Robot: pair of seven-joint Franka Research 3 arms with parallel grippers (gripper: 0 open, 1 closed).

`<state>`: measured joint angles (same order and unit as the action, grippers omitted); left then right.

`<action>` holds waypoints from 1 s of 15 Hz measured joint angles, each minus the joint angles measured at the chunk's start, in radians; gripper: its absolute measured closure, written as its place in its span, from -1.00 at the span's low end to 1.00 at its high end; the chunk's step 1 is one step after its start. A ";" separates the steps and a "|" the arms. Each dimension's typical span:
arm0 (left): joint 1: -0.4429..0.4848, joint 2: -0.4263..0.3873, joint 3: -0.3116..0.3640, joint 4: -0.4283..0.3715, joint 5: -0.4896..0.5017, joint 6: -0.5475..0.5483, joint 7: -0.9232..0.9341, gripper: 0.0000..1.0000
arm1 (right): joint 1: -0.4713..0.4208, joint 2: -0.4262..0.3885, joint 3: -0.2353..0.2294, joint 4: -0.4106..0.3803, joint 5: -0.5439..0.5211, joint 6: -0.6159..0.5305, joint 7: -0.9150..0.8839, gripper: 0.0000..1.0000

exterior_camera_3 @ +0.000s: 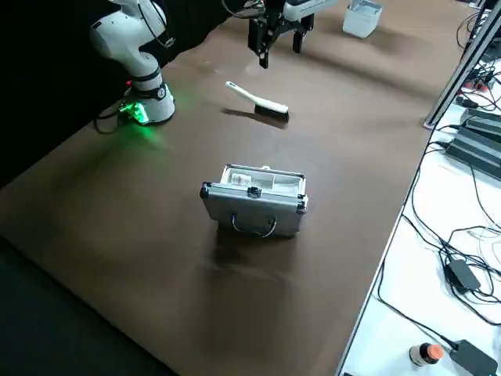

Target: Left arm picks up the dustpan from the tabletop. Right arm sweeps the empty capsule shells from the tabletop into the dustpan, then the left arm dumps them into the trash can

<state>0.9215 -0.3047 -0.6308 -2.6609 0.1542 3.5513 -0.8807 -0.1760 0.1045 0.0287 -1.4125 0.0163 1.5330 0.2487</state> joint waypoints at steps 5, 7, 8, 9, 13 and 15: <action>0.000 -0.007 0.000 0.000 0.000 0.000 0.000 0.33 | -0.010 0.003 -0.009 0.007 0.000 0.005 0.003 -0.99; 0.002 -0.007 0.000 -0.004 0.000 -0.002 0.000 0.33 | -0.012 0.003 -0.008 0.008 0.001 0.000 0.003 -0.99; 0.006 -0.004 0.000 -0.009 0.000 -0.002 0.000 0.33 | -0.011 0.003 -0.005 0.008 0.002 -0.005 0.003 -0.99; 0.013 0.002 0.000 -0.016 0.000 -0.002 0.000 0.33 | -0.005 0.003 0.004 0.008 0.003 -0.016 0.003 -0.99; 0.015 0.022 0.000 -0.017 0.000 -0.004 0.001 0.33 | 0.012 0.003 0.008 0.008 0.003 -0.043 0.004 -0.99; 0.015 0.033 0.000 -0.011 0.000 -0.041 0.028 0.33 | 0.012 0.003 0.008 0.008 0.003 -0.045 0.004 -0.99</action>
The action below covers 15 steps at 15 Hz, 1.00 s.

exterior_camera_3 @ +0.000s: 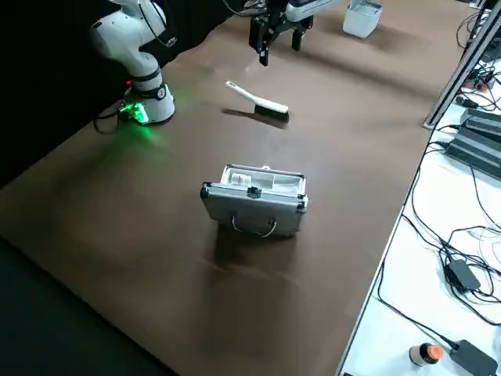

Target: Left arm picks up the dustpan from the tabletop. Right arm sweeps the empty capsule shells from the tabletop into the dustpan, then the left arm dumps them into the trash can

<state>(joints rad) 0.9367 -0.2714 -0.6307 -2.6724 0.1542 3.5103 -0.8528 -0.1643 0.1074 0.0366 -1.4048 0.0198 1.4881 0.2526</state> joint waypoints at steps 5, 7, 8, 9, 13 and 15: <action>0.004 0.003 0.005 0.102 0.000 -0.206 0.025 0.33 | -0.002 -0.001 -0.003 0.003 0.000 0.004 0.000 -0.99; 0.005 0.009 0.006 0.164 0.000 -0.304 0.025 0.33 | -0.004 -0.001 -0.007 0.007 0.000 0.008 0.000 -0.99; 0.005 0.016 0.006 0.197 0.000 -0.349 0.025 0.33 | -0.004 -0.001 -0.008 0.008 0.000 0.011 0.000 -0.99; 0.005 0.026 0.006 0.231 0.000 -0.394 0.025 0.33 | -0.004 -0.001 -0.008 0.009 0.000 0.012 0.000 -0.99; 0.005 0.105 0.007 0.381 0.000 -0.572 0.025 0.33 | -0.005 -0.002 -0.011 0.014 0.000 0.017 0.000 -0.99; 0.005 0.187 0.013 0.502 0.000 -0.698 0.032 0.33 | -0.006 -0.003 -0.013 0.018 0.000 0.017 0.000 -0.99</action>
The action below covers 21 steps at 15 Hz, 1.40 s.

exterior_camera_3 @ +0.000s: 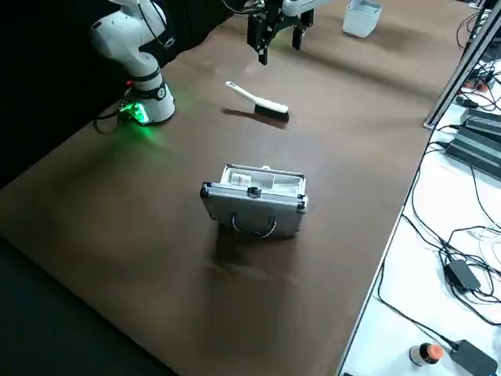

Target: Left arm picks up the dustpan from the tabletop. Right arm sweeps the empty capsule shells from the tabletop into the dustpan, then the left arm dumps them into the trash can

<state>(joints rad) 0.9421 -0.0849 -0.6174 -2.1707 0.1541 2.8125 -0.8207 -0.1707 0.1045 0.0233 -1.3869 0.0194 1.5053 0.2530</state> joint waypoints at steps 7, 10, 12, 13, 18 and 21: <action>-0.089 0.202 0.105 0.294 0.000 -0.293 0.059 0.33 | -0.006 0.000 -0.004 0.005 0.000 0.000 0.000 -0.99; -0.173 0.289 0.185 0.410 0.000 -0.405 0.059 0.33 | -0.007 0.000 -0.005 0.005 0.000 0.000 0.000 -0.99; -0.207 0.347 0.223 0.474 0.000 -0.459 0.056 0.33 | -0.007 0.000 -0.005 0.005 0.000 0.000 0.000 -0.99; -0.218 0.374 0.237 0.501 0.000 -0.472 0.048 0.33 | -0.007 0.000 -0.005 0.005 0.001 0.000 0.000 -0.99; -0.322 0.496 0.343 0.602 0.000 -0.492 -0.091 0.33 | -0.005 0.004 0.001 0.004 0.027 -0.001 0.000 -0.99; -0.405 0.547 0.412 0.645 0.000 -0.516 -0.219 0.33 | -0.007 0.010 0.001 0.001 0.079 -0.005 0.001 -0.99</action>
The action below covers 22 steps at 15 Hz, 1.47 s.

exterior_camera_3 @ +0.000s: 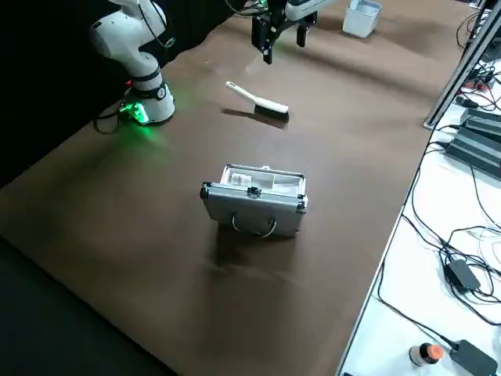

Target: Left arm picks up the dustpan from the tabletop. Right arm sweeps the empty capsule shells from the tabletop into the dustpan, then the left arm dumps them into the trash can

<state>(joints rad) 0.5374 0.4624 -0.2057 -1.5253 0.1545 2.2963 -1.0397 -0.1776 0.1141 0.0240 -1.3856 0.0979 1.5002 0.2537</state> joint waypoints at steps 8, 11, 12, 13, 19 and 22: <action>-0.115 0.117 0.092 0.026 0.103 -0.025 -0.095 0.33 | -0.055 0.026 -0.005 -0.017 0.011 -0.006 -0.004 -0.99; -0.135 0.162 0.100 0.062 0.123 -0.029 -0.116 0.33 | -0.061 0.087 -0.005 -0.021 0.011 0.003 -0.004 -0.99; -0.135 0.174 0.101 0.083 0.124 -0.039 -0.121 0.33 | -0.065 0.105 -0.005 -0.021 0.010 0.007 -0.004 -0.99; -0.135 0.183 0.103 0.101 0.124 -0.050 -0.121 0.33 | -0.068 0.120 -0.005 -0.021 0.009 0.011 -0.004 -0.99; -0.135 0.204 0.111 0.154 0.124 -0.078 -0.144 0.33 | -0.132 0.137 -0.007 -0.007 0.010 0.045 -0.005 -0.99; -0.135 0.243 0.126 0.194 0.125 -0.074 -0.163 0.33 | -0.132 0.138 -0.004 -0.004 0.010 0.085 -0.005 -0.99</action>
<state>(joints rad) 0.4022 0.7056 -0.0800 -1.3316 0.2798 2.2219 -1.2025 -0.3095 0.2518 0.0202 -1.3899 0.1077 1.5855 0.2485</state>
